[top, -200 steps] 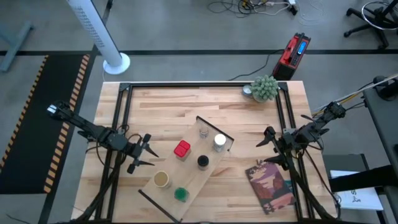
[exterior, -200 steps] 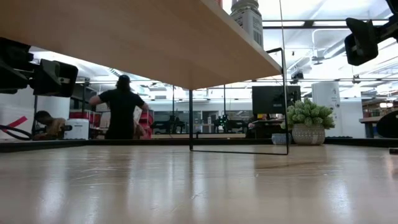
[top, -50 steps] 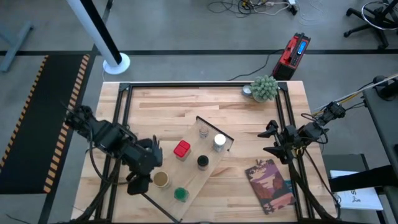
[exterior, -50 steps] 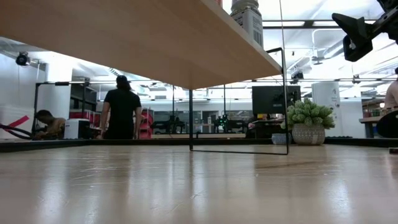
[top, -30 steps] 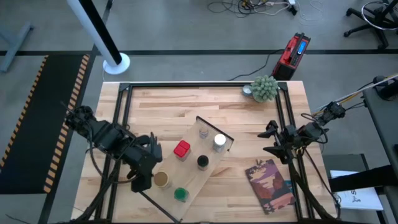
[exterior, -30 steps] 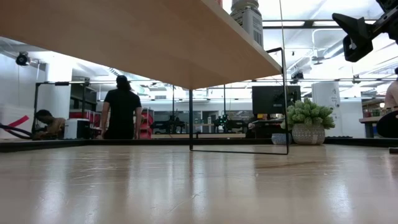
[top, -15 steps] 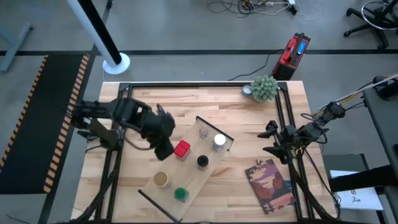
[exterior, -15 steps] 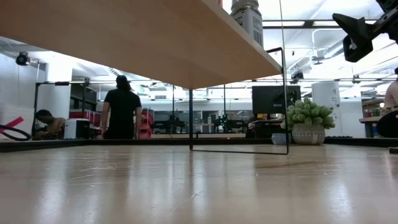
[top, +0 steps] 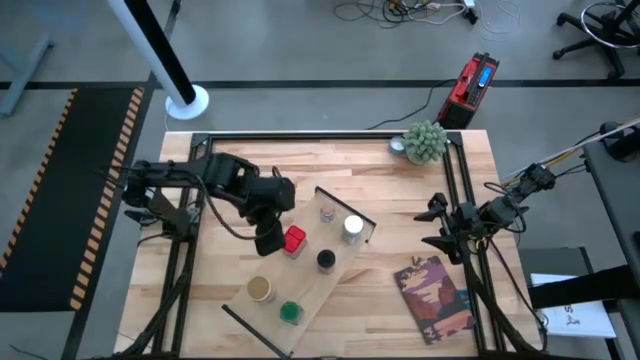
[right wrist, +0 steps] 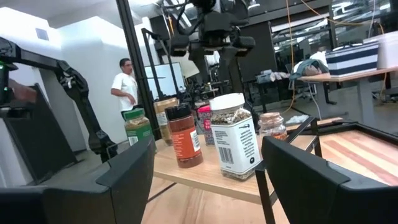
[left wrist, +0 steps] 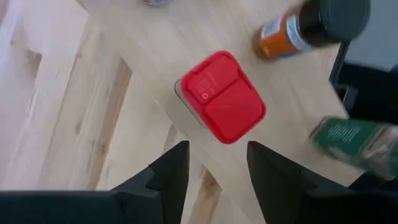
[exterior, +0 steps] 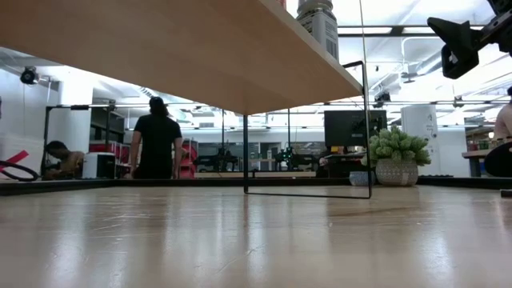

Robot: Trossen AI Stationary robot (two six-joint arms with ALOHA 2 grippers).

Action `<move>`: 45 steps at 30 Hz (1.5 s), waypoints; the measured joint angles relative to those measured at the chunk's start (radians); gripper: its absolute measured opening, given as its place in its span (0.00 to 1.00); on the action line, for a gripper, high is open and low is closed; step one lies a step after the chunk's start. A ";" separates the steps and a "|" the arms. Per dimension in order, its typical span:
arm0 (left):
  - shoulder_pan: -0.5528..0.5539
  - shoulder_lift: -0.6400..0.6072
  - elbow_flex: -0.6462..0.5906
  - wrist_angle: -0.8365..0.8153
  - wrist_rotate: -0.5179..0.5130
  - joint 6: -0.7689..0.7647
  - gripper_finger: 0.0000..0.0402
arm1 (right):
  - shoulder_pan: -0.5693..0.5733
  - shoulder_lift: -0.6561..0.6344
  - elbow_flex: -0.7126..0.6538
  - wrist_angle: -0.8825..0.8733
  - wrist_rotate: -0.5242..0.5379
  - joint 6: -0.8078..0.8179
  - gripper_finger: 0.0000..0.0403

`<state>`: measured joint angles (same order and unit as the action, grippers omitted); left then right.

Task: Shelf spices
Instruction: Remove the gold seasoning bottle from the shelf

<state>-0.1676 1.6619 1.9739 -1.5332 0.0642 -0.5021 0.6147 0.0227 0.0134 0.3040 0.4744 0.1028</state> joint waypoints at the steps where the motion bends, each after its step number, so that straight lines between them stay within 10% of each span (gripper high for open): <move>1: -0.008 0.000 0.000 0.003 0.000 0.016 0.39 | 0.000 0.000 0.000 -0.002 0.000 0.000 0.68; 12: -0.154 -0.084 0.043 0.118 -0.153 0.010 0.40 | 0.000 0.000 0.000 -0.016 0.000 0.002 0.68; 23: -0.524 -0.189 -0.026 0.206 -0.691 -0.107 0.37 | 0.000 0.000 0.000 -0.016 0.000 0.032 0.68; 45: -0.904 -0.449 -0.690 0.463 -1.018 -0.539 0.55 | 0.000 0.000 0.000 -0.017 0.053 0.107 0.68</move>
<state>-1.0718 1.2128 1.2842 -1.0700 -0.9537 -1.0416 0.6144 0.0227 0.0132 0.2867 0.5273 0.2100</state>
